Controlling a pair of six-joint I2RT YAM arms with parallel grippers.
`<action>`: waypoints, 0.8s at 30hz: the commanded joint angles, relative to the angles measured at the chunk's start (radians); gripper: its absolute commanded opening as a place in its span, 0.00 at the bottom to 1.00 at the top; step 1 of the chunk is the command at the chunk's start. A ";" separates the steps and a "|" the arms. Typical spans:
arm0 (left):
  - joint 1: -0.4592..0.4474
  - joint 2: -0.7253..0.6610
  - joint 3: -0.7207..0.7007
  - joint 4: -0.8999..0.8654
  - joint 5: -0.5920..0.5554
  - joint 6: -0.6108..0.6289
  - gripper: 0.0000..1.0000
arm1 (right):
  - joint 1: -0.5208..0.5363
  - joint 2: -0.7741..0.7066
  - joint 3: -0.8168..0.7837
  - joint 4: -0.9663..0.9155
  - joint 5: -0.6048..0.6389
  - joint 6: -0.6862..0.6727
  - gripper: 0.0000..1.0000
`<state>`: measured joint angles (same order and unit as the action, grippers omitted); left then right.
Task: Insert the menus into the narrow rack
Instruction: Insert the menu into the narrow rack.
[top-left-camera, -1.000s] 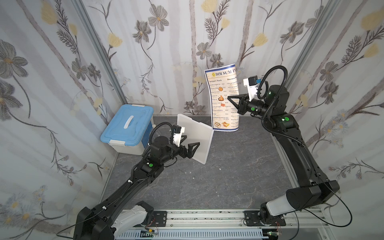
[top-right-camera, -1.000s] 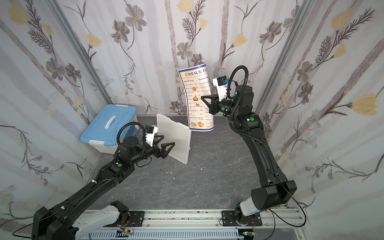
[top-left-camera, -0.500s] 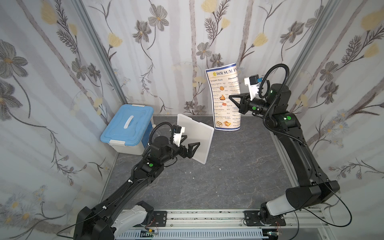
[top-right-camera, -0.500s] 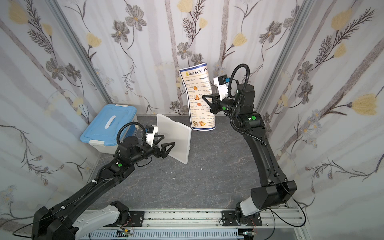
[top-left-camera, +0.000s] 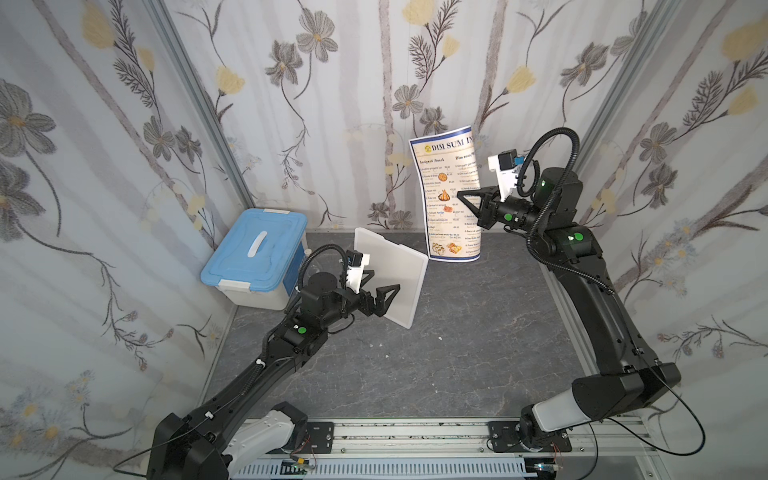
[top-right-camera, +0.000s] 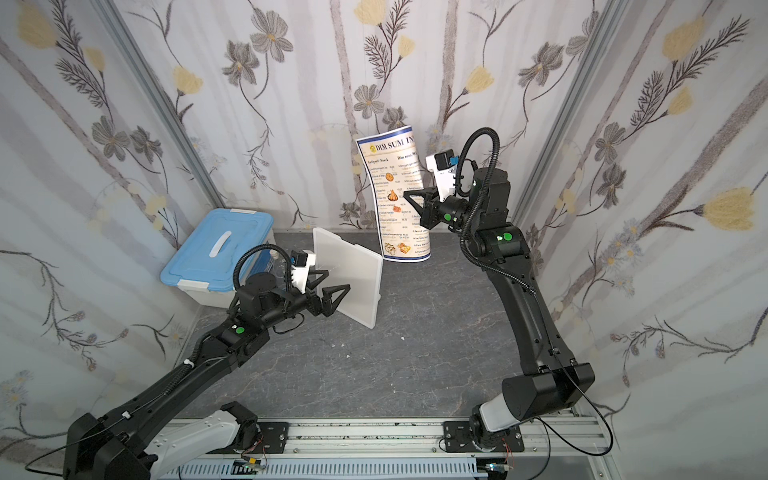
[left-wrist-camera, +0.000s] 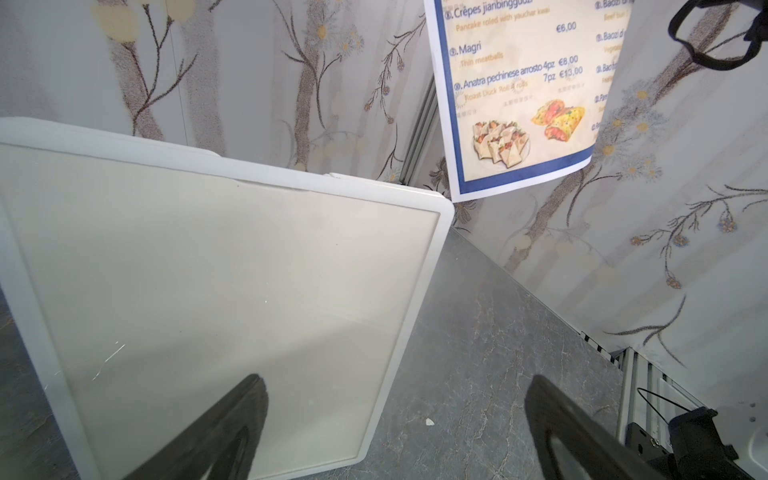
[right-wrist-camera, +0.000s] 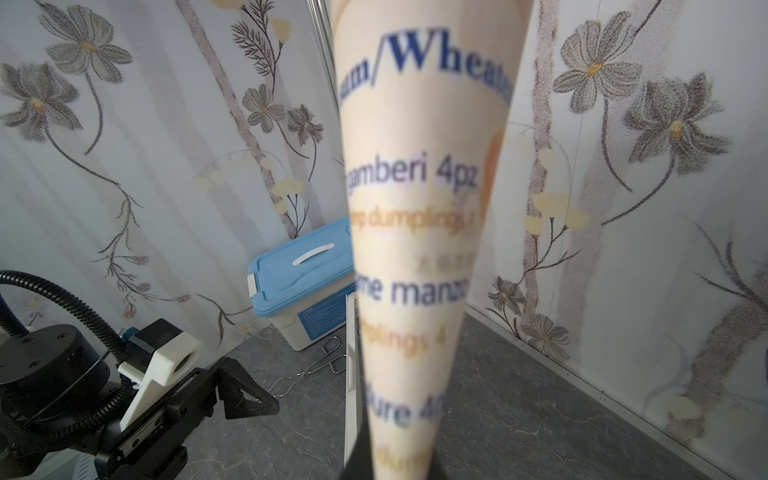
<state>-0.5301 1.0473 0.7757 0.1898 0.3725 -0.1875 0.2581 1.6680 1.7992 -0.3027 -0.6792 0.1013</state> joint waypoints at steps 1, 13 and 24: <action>0.002 -0.005 -0.003 0.040 0.013 0.011 1.00 | 0.005 0.002 0.004 0.003 -0.013 -0.012 0.07; 0.001 -0.010 -0.006 0.040 0.011 0.015 1.00 | 0.012 0.021 0.004 0.011 -0.003 -0.012 0.07; 0.001 -0.010 -0.004 0.042 0.014 0.014 1.00 | 0.012 0.030 0.006 0.016 0.010 -0.016 0.06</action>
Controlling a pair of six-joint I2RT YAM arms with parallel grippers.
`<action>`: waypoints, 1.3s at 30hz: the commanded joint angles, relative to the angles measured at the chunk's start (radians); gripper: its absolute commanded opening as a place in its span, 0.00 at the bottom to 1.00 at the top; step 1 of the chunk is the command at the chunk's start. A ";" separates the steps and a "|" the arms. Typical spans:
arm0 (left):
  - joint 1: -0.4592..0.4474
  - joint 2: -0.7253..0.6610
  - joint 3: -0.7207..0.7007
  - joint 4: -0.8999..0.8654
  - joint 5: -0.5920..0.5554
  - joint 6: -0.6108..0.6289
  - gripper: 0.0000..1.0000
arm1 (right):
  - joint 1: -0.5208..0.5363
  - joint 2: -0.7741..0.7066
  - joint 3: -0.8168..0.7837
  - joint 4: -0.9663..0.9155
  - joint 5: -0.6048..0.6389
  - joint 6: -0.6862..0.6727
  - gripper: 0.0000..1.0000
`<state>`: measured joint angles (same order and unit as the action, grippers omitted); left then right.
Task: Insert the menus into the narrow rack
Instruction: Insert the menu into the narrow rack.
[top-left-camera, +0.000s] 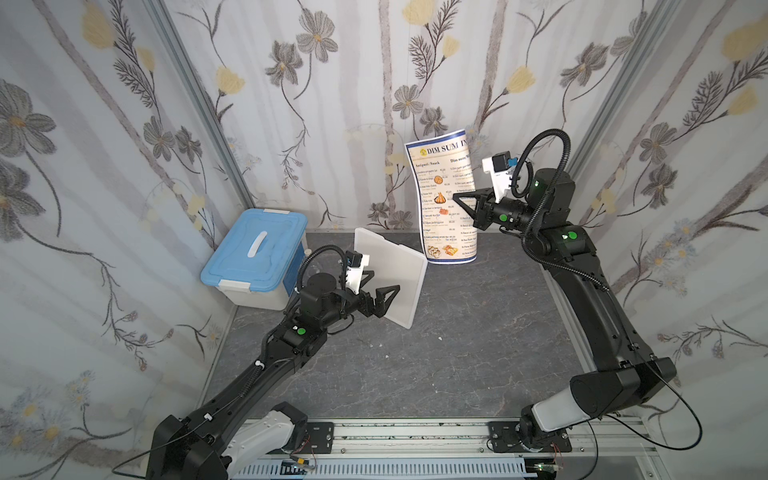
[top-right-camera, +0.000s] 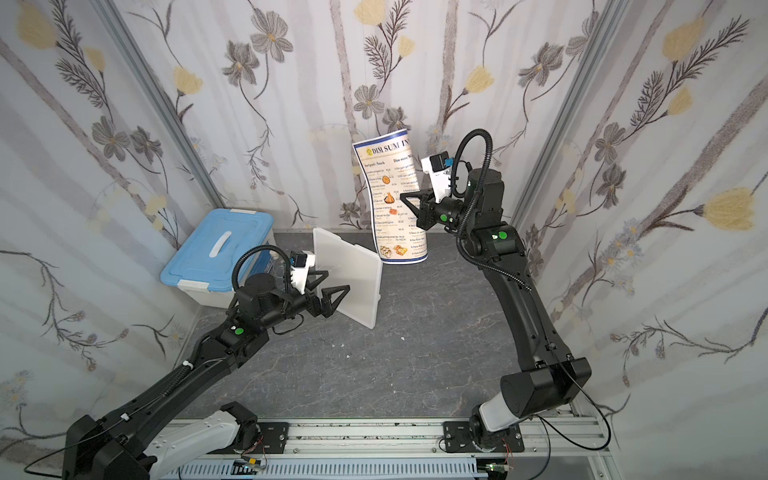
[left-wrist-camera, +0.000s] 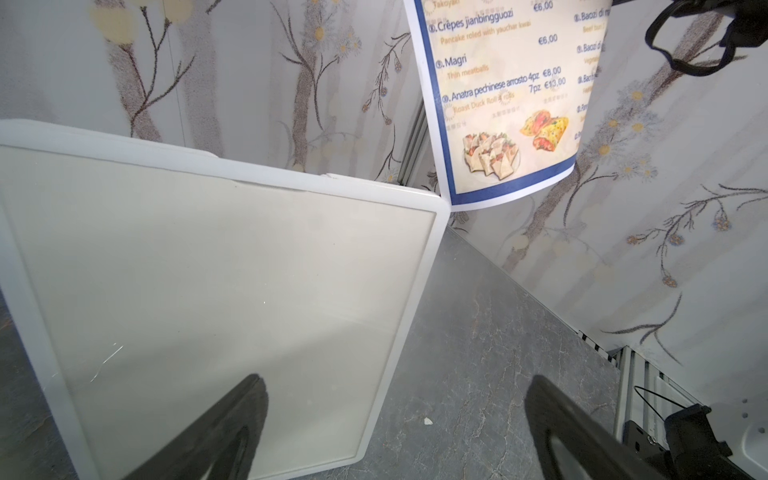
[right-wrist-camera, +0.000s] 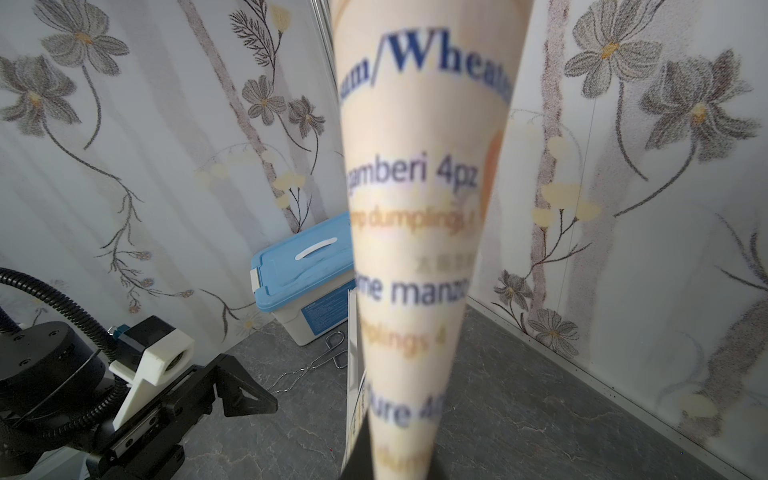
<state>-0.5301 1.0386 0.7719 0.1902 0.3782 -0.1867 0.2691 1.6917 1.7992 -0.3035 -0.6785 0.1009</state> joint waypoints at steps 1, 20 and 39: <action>0.001 -0.002 -0.001 0.041 0.010 0.013 1.00 | -0.002 0.006 0.007 0.017 0.014 -0.016 0.06; 0.001 0.005 0.004 0.040 0.013 0.015 1.00 | -0.011 0.034 0.026 0.019 0.007 -0.013 0.05; 0.002 -0.011 0.003 0.040 0.003 0.013 1.00 | 0.019 0.026 0.015 0.018 0.033 0.003 0.04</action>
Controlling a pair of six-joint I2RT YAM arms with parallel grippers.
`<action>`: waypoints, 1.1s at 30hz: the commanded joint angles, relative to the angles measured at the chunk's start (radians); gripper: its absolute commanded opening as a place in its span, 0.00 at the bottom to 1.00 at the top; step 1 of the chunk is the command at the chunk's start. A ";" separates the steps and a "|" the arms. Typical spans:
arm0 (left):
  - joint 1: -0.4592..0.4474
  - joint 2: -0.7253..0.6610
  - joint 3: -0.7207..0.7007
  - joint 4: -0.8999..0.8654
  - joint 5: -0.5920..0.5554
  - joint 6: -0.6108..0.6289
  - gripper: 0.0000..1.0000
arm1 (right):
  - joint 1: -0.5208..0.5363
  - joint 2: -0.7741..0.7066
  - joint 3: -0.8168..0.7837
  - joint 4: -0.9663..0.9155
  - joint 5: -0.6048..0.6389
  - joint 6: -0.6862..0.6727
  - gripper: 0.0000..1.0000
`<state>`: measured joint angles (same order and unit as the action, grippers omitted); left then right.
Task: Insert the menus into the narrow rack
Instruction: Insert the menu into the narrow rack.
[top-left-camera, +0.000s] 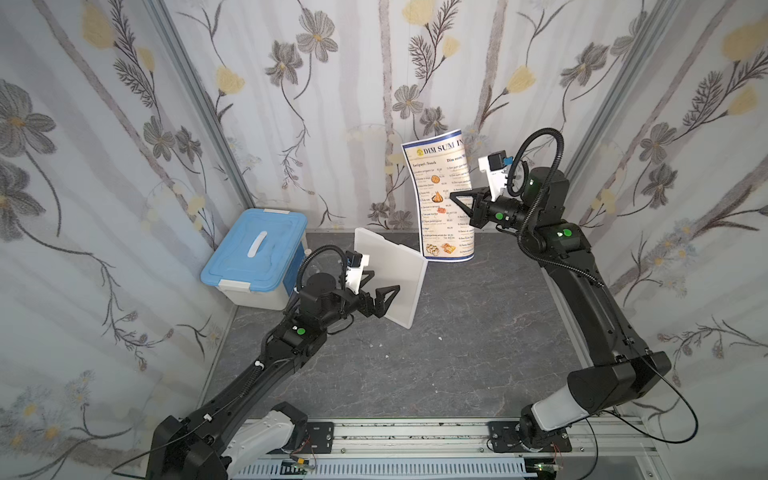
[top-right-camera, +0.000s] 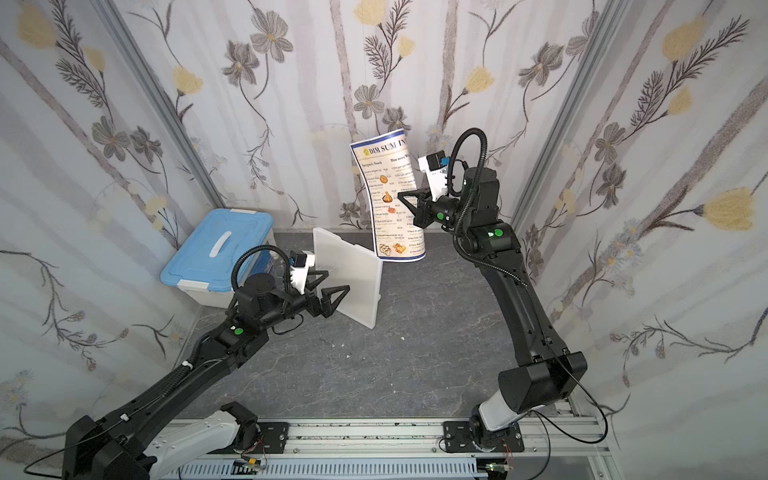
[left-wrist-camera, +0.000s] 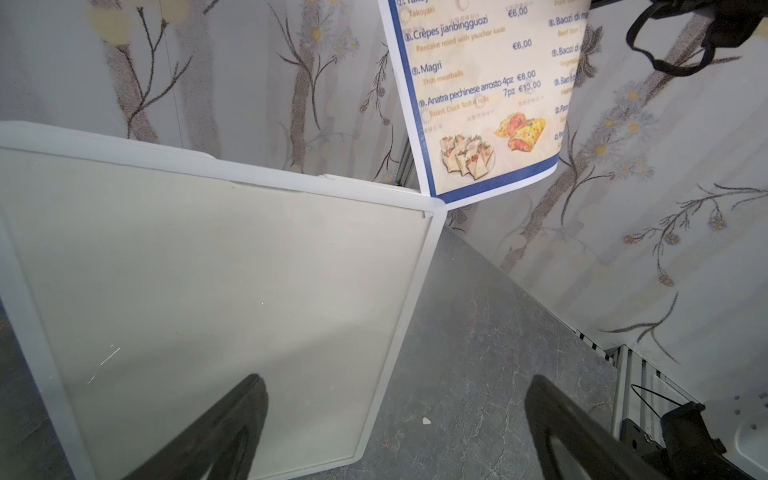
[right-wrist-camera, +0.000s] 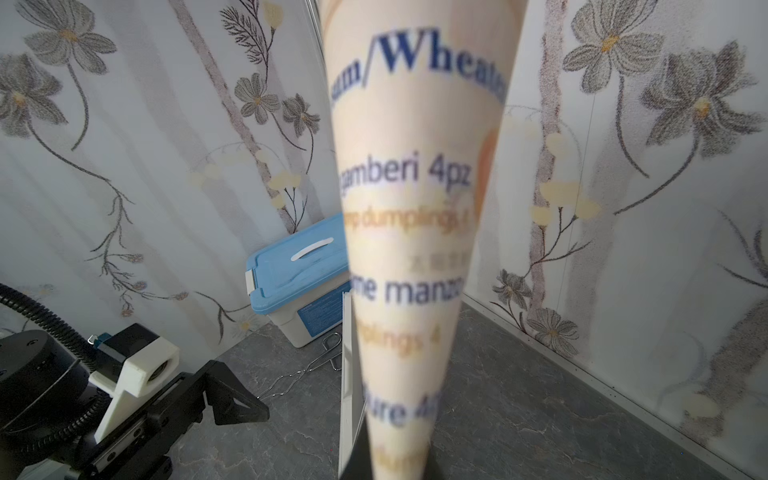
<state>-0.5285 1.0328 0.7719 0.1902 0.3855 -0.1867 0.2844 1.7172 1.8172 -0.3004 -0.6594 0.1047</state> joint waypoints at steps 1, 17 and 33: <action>0.001 -0.005 0.002 0.040 -0.005 0.013 1.00 | 0.005 0.001 -0.003 0.015 0.015 0.001 0.04; 0.001 -0.011 -0.002 0.041 -0.005 0.011 1.00 | 0.014 -0.013 -0.049 0.070 0.102 0.028 0.04; 0.001 -0.008 0.000 0.043 -0.006 0.013 1.00 | 0.015 -0.013 -0.053 0.058 0.130 0.016 0.04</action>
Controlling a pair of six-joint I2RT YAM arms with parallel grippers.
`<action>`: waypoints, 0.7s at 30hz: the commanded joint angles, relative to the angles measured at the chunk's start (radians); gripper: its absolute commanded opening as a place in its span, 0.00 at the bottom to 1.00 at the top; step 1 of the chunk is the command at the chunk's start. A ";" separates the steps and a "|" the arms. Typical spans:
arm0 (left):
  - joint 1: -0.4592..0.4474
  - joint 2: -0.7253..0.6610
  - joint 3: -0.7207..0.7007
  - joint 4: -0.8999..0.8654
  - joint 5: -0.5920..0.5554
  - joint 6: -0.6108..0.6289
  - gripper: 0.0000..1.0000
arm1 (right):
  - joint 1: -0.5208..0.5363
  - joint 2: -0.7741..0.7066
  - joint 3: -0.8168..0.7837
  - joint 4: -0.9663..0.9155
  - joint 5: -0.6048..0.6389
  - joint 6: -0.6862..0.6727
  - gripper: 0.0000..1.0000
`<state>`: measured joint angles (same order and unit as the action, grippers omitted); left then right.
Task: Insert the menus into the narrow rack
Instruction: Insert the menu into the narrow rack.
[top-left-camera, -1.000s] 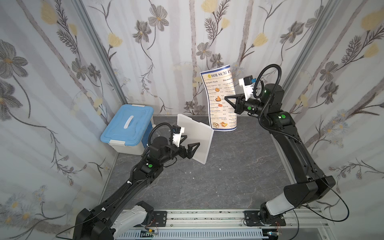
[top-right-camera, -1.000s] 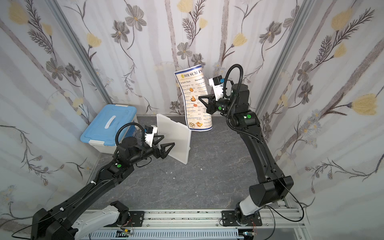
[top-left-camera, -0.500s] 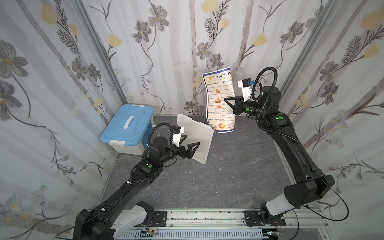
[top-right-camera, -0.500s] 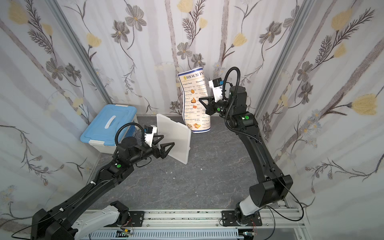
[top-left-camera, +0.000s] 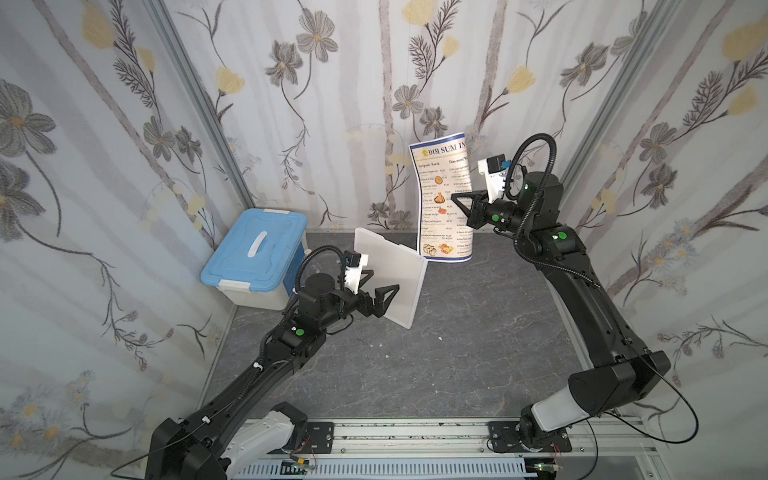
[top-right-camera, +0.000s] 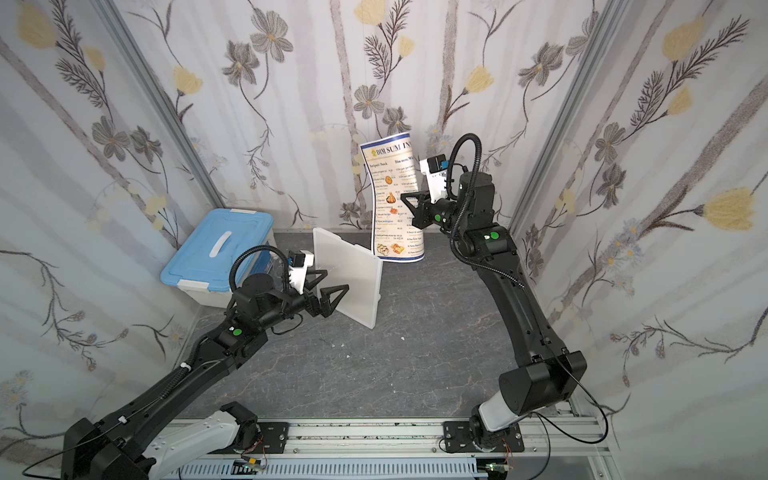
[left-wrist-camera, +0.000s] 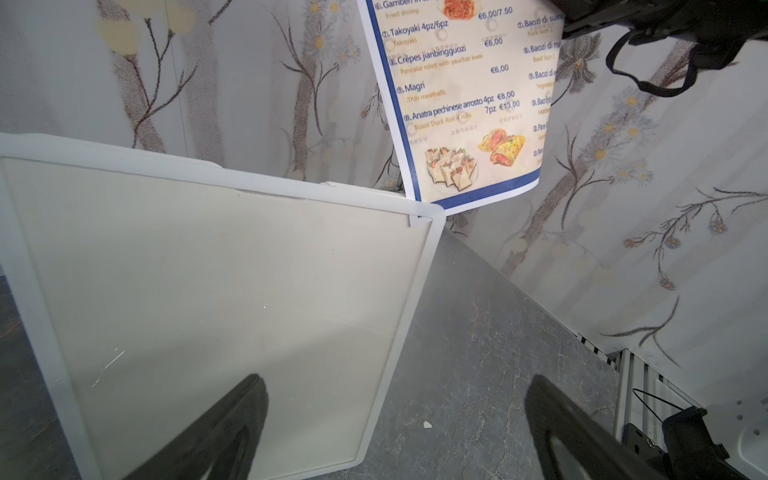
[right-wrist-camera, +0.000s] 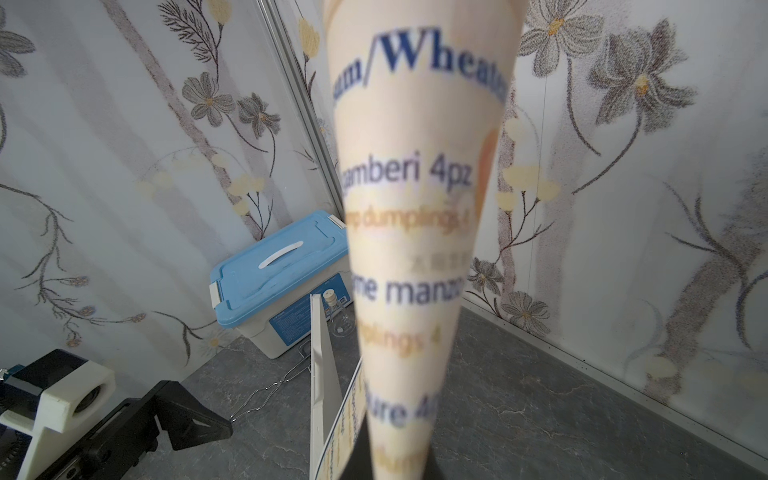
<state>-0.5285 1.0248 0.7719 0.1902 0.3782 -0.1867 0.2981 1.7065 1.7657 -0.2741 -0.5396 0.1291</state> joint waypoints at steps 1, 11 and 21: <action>0.001 0.000 0.000 0.044 0.001 0.013 1.00 | 0.003 -0.001 -0.003 0.032 0.009 -0.006 0.04; 0.002 0.001 0.004 0.043 0.001 0.012 1.00 | 0.011 -0.019 -0.038 0.064 0.029 0.007 0.04; 0.002 0.000 0.006 0.042 0.003 0.011 1.00 | 0.016 -0.014 -0.047 0.090 0.063 0.034 0.04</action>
<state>-0.5282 1.0264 0.7719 0.1902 0.3782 -0.1867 0.3099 1.6913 1.7203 -0.2398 -0.4946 0.1555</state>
